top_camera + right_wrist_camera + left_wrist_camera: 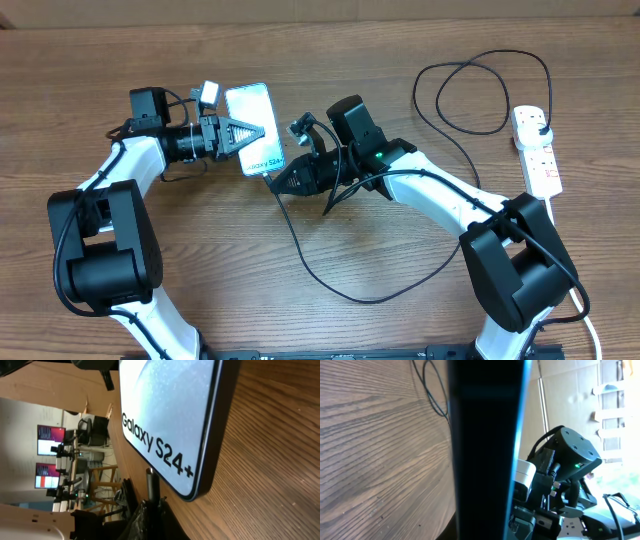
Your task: Plug charger to phone and switch on socket
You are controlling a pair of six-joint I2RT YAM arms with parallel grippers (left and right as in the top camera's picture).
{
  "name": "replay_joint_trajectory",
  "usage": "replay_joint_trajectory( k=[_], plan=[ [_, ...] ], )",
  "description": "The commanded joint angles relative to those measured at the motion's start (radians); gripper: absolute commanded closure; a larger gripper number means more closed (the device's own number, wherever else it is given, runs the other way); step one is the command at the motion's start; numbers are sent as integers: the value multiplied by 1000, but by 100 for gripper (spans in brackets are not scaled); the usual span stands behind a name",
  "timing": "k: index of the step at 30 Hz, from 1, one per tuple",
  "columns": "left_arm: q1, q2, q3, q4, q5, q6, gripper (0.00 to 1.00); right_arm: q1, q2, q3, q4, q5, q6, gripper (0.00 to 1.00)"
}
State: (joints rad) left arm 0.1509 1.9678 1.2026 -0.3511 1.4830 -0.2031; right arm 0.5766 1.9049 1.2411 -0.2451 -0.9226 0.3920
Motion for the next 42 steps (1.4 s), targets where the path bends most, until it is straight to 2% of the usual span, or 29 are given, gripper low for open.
replay_joint_trajectory(
  k=[1, 7, 11, 18, 24, 28, 30, 34, 42],
  plan=[
    [-8, 0, 2, -3, -50, 23, 96, -15, -25, 8, -35, 33, -21, 96],
    [-8, 0, 2, -4, -274, -61, 96, -15, -25, 8, -221, 146, -69, 96],
    [-8, 0, 2, -10, -290, -67, 96, -15, -25, 8, -366, 274, -87, 96],
    [-8, 0, 2, -15, -315, -67, 96, -23, -25, 8, -671, 677, -85, 96],
    [-8, 0, 2, -15, -315, -67, 95, -38, -25, 8, -784, 913, -46, 96],
    [-8, 0, 2, -15, -315, -67, 96, -38, -25, 8, -786, 937, -48, 96],
    [-8, 0, 2, -15, -315, -67, 96, -38, -25, 8, -787, 936, -48, 88],
    [-8, 0, 2, -15, -315, -67, 96, -34, -25, 8, -794, 936, -48, 80],
    [-8, 0, 2, -15, -315, -67, 95, -34, -25, 8, -803, 891, -48, 71]
  ],
)
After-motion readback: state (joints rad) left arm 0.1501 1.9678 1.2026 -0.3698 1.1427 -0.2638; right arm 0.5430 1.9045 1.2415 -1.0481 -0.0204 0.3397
